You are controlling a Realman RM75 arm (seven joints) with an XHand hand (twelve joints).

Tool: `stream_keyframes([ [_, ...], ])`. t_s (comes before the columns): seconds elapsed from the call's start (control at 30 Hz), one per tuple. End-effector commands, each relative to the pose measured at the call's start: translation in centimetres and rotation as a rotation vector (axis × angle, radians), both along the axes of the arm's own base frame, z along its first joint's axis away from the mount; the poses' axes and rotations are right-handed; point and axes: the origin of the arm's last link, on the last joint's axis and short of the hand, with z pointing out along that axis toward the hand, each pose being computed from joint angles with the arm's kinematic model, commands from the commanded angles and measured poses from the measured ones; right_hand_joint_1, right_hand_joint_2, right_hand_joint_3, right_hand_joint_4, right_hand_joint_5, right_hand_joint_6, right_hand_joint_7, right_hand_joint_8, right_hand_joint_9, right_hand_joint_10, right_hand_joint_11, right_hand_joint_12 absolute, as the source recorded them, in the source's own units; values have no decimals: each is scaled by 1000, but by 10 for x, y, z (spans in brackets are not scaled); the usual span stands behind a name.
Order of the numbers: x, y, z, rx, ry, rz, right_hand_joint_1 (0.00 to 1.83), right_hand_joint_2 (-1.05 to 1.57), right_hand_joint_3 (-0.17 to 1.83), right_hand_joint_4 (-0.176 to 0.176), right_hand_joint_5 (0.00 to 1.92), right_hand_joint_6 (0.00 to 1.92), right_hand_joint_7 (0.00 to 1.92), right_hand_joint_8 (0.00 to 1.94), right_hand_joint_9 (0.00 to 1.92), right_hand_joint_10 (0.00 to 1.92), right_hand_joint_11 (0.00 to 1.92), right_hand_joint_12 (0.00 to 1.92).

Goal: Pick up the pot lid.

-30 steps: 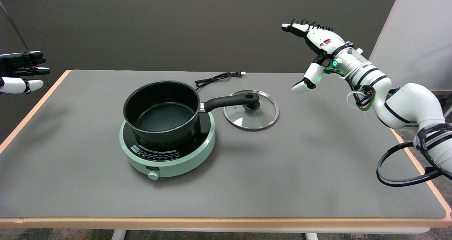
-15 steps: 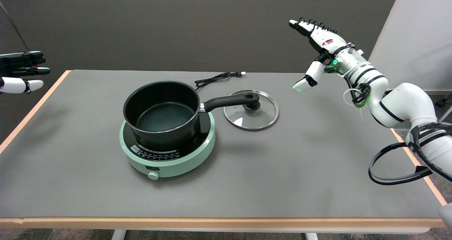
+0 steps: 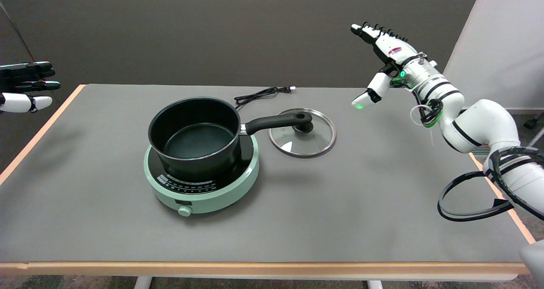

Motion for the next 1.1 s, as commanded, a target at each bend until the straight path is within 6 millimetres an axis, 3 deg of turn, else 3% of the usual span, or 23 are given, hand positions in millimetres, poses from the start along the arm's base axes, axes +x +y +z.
stream_keyframes([
  [0.03,0,-7,-4,3,-1,-6,1130,-563,919,176,51,51,51,51,51,51,51,51],
  [0.4,-4,-28,-32,120,62,-32,1129,-537,902,176,48,48,48,48,48,48,48,48],
  [1.1,1,-25,-34,121,51,-16,1130,-519,909,176,48,48,48,48,48,48,48,48],
])
